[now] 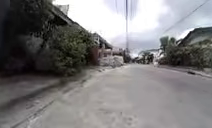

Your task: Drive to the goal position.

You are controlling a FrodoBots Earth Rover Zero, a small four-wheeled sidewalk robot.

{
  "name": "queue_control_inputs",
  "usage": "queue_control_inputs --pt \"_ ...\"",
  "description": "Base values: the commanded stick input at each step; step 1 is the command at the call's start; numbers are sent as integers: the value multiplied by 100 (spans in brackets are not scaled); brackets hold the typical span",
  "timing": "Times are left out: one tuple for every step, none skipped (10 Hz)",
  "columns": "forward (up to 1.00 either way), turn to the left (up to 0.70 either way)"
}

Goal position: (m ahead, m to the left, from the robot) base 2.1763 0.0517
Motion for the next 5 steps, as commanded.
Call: queue_control_inputs --pt "100 -2" --pt "100 -2" --pt "100 -4" --pt "100 0" --pt "100 0"
